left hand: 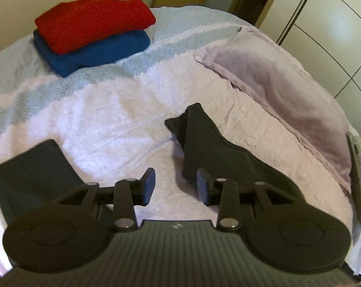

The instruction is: Fold clothes

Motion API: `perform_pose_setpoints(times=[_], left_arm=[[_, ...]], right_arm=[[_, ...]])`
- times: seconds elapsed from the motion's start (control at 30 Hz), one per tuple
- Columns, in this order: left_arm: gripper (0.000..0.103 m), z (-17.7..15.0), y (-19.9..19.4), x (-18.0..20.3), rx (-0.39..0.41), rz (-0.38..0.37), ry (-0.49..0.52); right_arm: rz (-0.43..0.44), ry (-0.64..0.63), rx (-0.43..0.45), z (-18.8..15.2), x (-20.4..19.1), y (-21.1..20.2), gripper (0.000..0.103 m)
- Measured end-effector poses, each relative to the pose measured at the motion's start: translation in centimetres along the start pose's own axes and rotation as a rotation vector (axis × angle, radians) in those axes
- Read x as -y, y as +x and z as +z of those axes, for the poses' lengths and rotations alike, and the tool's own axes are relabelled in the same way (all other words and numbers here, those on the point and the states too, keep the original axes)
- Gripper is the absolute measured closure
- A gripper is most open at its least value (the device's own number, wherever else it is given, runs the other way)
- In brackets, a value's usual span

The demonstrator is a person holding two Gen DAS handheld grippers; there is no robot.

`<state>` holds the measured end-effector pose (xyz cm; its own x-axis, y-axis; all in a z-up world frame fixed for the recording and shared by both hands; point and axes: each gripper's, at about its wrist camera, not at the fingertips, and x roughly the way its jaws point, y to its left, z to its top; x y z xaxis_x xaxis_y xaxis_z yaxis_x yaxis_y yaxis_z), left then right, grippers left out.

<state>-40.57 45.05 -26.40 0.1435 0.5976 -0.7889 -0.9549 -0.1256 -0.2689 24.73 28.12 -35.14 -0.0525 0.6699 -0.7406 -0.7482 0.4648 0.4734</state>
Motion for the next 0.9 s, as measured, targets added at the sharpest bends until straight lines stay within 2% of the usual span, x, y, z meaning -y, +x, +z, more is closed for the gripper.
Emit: perform_pose_setpoints(times=[0.07, 0.23, 0.3, 0.33, 0.37, 0.4, 0.47, 0.53, 0.6, 0.67, 0.9], left_arm=[[0.070, 0.3, 0.5, 0.4, -0.006, 0.004, 0.005], [0.070, 1.4, 2.5, 1.9, -0.025, -0.023, 0.035], [0.070, 1.8, 3.7, 2.6, -0.039, -0.039, 0.050], [0.070, 1.9, 4.5, 3.1, -0.053, -0.053, 0.050], [0.070, 2.0, 5.5, 3.6, -0.071, -0.069, 0.047], [0.070, 2.1, 6.4, 4.0, -0.089, -0.086, 0.044], [0.068, 2.2, 8.3, 5.1, -0.124, -0.118, 0.044], [0.063, 2.2, 10.4, 6.1, -0.149, -0.129, 0.055], [0.063, 2.1, 12.5, 6.6, -0.171, -0.130, 0.051], [0.063, 2.0, 14.7, 6.4, -0.203, -0.137, 0.028], [0.062, 1.4, 20.7, 3.3, -0.268, -0.139, -0.191]], right_arm=[[-0.039, 0.000, 0.091, 1.1, 0.4, -2.4, 0.093], [-0.201, 0.061, 0.209, 3.8, 3.3, -5.8, 0.093], [-0.266, 0.085, 0.256, 4.9, 4.5, -7.2, 0.084], [-0.297, 0.106, 0.245, 5.3, 5.1, -7.2, 0.082], [-0.326, 0.136, 0.198, 5.4, 5.6, -6.3, 0.076], [-0.346, 0.157, 0.178, 5.4, 5.9, -5.8, 0.066], [-0.362, 0.200, 0.207, 4.5, 5.9, -6.0, 0.053], [-0.344, 0.293, 0.257, 3.1, 5.9, -6.9, 0.048], [-0.301, 0.377, 0.267, 1.3, 6.2, -7.8, 0.047], [-0.295, 0.433, 0.250, -0.7, 6.4, -8.4, 0.047], [-0.337, 0.559, 0.226, -7.7, 4.7, -10.9, 0.046]])
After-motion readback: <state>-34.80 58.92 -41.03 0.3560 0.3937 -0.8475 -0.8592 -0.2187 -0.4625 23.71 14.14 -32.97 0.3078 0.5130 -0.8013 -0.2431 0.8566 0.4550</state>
